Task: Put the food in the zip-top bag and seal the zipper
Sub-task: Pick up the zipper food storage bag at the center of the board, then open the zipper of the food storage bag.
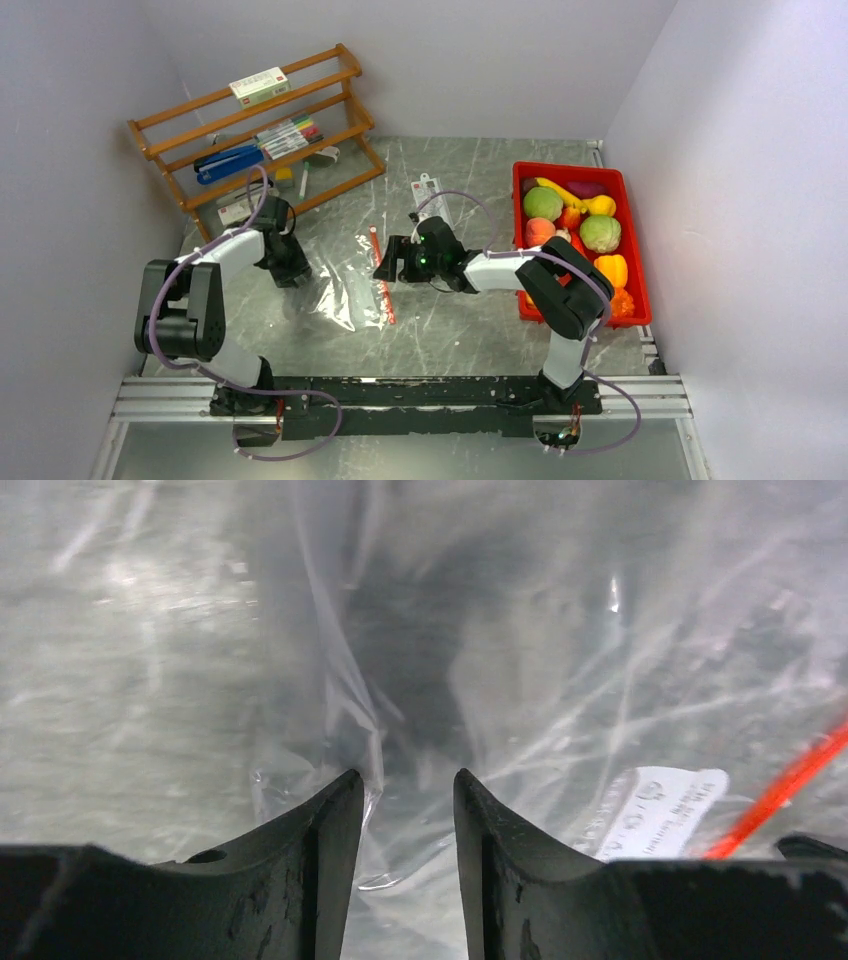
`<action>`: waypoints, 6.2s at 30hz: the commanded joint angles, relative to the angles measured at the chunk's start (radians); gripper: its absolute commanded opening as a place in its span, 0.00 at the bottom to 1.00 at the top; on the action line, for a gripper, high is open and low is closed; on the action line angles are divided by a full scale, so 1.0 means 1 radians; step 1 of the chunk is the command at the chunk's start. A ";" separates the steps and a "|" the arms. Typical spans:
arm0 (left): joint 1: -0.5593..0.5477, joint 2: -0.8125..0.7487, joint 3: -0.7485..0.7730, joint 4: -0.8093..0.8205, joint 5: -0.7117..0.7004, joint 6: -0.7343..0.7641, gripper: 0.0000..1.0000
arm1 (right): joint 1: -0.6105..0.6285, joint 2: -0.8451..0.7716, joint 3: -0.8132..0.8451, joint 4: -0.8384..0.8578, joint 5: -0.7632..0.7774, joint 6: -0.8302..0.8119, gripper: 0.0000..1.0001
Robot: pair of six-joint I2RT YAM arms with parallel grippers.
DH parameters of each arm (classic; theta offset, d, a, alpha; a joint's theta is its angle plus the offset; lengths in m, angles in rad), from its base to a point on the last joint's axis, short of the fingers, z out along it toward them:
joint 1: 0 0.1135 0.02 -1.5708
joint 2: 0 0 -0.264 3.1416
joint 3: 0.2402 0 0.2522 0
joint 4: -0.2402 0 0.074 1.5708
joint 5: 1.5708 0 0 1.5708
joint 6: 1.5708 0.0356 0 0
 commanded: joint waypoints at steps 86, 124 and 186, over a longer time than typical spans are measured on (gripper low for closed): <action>-0.195 0.101 -0.028 0.122 0.145 0.018 0.07 | -0.006 0.068 -0.019 0.249 -0.085 0.105 0.69; -0.208 -0.115 0.158 -0.089 0.042 -0.024 0.56 | -0.114 -0.033 -0.003 0.124 -0.092 -0.055 0.00; -0.208 -0.405 0.203 0.178 0.420 -0.086 0.40 | 0.356 -0.278 0.232 -0.051 0.685 -0.716 0.00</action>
